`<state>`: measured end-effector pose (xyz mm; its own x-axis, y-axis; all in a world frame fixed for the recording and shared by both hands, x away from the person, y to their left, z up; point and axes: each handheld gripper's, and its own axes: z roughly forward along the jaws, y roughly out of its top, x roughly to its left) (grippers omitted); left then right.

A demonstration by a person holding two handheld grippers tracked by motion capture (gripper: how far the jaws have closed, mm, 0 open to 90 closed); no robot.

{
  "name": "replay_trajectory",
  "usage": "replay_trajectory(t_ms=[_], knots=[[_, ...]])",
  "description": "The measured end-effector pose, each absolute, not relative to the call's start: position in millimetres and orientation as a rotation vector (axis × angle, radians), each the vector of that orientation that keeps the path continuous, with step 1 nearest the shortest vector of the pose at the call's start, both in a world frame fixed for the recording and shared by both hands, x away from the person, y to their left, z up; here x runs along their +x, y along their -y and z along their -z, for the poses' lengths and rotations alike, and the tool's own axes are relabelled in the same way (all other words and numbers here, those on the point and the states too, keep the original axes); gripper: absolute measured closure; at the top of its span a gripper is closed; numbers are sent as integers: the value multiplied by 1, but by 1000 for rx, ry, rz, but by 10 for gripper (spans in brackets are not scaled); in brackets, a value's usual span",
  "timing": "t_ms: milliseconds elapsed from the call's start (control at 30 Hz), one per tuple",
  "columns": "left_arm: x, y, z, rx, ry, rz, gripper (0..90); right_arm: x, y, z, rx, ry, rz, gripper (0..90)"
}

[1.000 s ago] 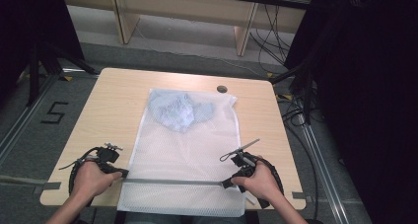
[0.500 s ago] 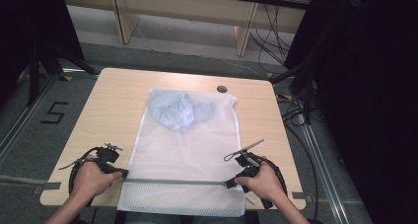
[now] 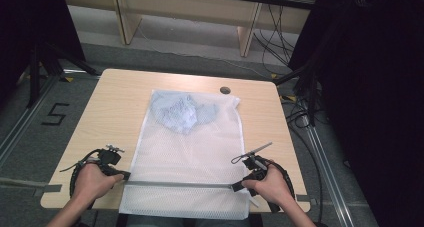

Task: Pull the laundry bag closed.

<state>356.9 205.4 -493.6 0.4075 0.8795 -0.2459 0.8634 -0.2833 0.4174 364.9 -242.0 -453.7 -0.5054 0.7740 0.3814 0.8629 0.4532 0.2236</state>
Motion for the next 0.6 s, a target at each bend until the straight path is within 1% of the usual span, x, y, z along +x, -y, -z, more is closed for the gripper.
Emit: replay_trajectory(t_ms=[367, 533, 567, 600], knots=[[357, -205, 493, 2186, -1481, -43, 900, 364, 250, 457, -1438, 2455, 606, 870], [357, -205, 493, 2185, -1482, -42, 900, 365, 252, 456, -1441, 2468, 566, 870], [357, -205, 494, 2179, -1482, -45, 900, 363, 251, 455, -1470, 2403, 583, 871], [357, -205, 494, 2181, -1482, -44, 900, 364, 253, 455, -1466, 2464, 568, 870]])
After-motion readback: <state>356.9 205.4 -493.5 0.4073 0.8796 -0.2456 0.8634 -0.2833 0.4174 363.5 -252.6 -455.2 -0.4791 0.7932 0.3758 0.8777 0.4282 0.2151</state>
